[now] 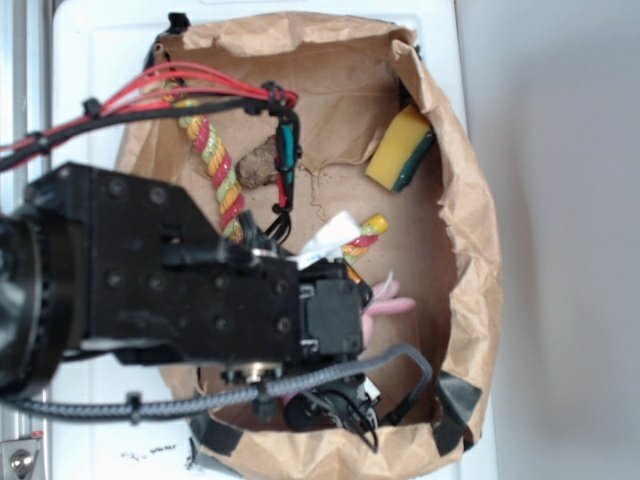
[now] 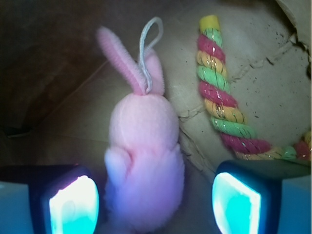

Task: Grab the pink bunny.

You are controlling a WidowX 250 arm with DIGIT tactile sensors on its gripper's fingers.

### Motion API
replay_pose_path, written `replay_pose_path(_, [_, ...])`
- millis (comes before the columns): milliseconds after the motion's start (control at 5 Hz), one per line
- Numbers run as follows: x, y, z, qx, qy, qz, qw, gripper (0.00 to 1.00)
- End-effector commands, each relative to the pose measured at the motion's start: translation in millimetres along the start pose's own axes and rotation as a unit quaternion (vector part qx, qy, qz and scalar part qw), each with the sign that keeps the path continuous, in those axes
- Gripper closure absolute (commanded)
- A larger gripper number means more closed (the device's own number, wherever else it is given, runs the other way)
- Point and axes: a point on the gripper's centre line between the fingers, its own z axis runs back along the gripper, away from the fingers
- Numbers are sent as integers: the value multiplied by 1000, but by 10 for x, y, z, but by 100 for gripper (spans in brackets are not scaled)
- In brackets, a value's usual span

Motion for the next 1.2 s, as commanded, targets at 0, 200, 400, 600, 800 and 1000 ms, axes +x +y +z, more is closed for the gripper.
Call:
replay_pose_path(0, [179, -143, 147, -23, -33, -7, 999, 0])
replay_pose_path(200, [162, -130, -28, -1, -31, -10, 999, 0])
replay_pose_path(400, [113, -74, -175, 20, -18, -14, 1000, 0])
replay_pose_path(600, [30, -1, -344, 36, -1, -25, 999, 0])
replay_pose_path(800, [41, 39, -406, 41, 2, -18, 999, 100])
replay_pose_path(1000, [102, 36, -292, 40, -20, -55, 997, 100])
